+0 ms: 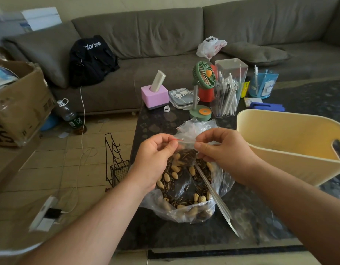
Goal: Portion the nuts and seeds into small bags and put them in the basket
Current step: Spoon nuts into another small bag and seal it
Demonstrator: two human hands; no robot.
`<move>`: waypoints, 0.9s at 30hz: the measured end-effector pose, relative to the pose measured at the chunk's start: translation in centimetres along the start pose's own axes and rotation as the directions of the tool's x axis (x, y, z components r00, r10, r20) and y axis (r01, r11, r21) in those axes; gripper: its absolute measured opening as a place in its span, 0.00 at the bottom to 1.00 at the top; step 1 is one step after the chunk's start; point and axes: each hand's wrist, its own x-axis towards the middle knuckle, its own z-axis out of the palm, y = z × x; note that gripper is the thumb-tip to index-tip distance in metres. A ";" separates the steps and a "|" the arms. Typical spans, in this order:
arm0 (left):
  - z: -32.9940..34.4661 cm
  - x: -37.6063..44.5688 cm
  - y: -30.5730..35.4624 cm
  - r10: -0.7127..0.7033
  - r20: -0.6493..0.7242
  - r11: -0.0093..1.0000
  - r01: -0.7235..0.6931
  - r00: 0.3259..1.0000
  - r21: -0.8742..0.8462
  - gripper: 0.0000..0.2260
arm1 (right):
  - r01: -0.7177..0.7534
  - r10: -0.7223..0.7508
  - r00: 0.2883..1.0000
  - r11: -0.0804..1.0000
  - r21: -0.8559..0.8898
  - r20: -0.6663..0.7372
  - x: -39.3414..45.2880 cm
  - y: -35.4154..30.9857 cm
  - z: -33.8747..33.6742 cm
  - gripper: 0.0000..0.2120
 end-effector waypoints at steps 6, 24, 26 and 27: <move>0.3 -0.1 0.0 -0.027 -0.014 1.000 0.027 1.000 -0.003 0.07 | -0.017 0.018 1.000 0.998 -0.056 0.008 0.1 0.3 0.1 0.06; 1.1 -0.7 0.0 0.060 0.044 0.994 -0.064 0.997 0.091 0.08 | -0.077 0.115 0.975 0.977 -0.197 0.191 -0.7 0.6 1.6 0.08; 1.1 -0.7 0.5 -0.024 0.025 1.000 0.025 0.999 -0.018 0.08 | -0.116 0.122 0.982 0.992 -0.051 0.144 -0.4 0.5 1.3 0.04; 1.1 -0.7 0.7 -0.087 0.035 0.991 0.090 0.996 -0.101 0.10 | -0.136 0.128 0.983 0.989 0.055 0.133 -0.3 0.4 1.2 0.03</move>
